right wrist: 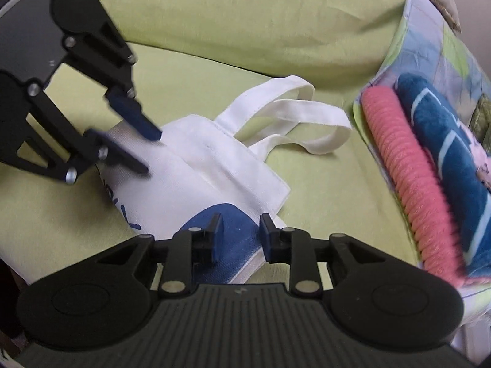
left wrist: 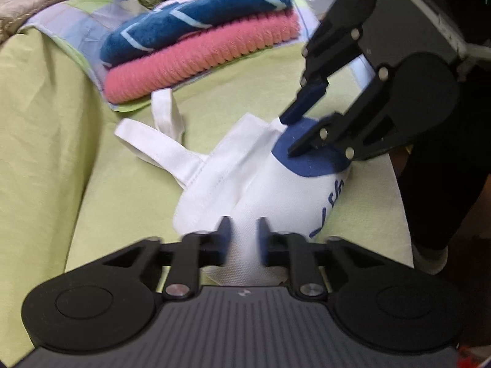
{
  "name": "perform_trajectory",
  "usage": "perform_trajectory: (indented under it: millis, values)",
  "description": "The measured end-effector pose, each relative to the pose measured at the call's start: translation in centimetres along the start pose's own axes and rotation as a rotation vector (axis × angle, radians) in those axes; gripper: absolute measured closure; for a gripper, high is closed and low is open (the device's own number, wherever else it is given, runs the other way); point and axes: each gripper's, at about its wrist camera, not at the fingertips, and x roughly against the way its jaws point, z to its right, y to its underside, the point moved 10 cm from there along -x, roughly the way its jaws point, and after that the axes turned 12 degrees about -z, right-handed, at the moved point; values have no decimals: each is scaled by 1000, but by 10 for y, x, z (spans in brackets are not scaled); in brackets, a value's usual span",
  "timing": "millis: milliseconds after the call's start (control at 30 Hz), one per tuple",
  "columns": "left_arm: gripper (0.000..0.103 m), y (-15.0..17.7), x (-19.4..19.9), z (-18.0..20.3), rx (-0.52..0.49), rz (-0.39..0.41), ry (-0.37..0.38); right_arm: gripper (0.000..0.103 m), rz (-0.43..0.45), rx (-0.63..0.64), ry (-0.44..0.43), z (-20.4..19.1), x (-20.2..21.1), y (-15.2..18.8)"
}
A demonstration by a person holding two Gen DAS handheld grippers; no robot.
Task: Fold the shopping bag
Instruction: 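Release the rolled bag and lift both tools away toward the white handles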
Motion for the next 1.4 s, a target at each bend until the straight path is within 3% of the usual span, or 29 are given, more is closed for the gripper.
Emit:
perform_trajectory:
  millis: [133, 233, 367, 467, 600, 667, 733, 867, 1033, 1133, 1233, 1400]
  values:
    - [88, 6, -11, 1, 31, -27, 22, 79, 15, -11, 6, -4, -2, 6]
    - [94, 9, -18, -1, 72, 3, 58, 79, 16, -11, 11, -5, -3, 8]
    - [94, 4, -14, 3, 14, -7, 23, 79, 19, -21, 5, -3, -3, 7]
    - [93, 2, -13, 5, 32, -8, 29, 79, 23, -47, -25, -1, -1, 7]
    - [102, 4, -16, 7, 31, -9, 39, 79, 24, -48, -33, -2, -3, 4]
    - [103, 5, -16, 8, 28, -9, 45, 77, 12, -50, -63, -1, -3, 1]
    - [103, 5, -17, 9, 24, -9, 49, 74, -18, -99, -147, 8, -3, -5]
    - [103, 5, -18, 10, 21, -9, 55, 75, -66, -355, -324, 54, -5, -23]
    - [103, 5, -17, 11, 10, -1, 47, 76, 68, -711, -440, 141, -4, -54]
    - [103, 6, -16, 12, 5, 4, 46, 75, 102, -941, -581, 176, -21, -64]
    - [103, 6, -15, 11, 10, 12, 51, 61, 84, -1106, -674, 189, -55, -70]
    - [103, 5, -16, 10, 12, 23, 56, 62, 48, -1363, -849, 192, -116, -79]
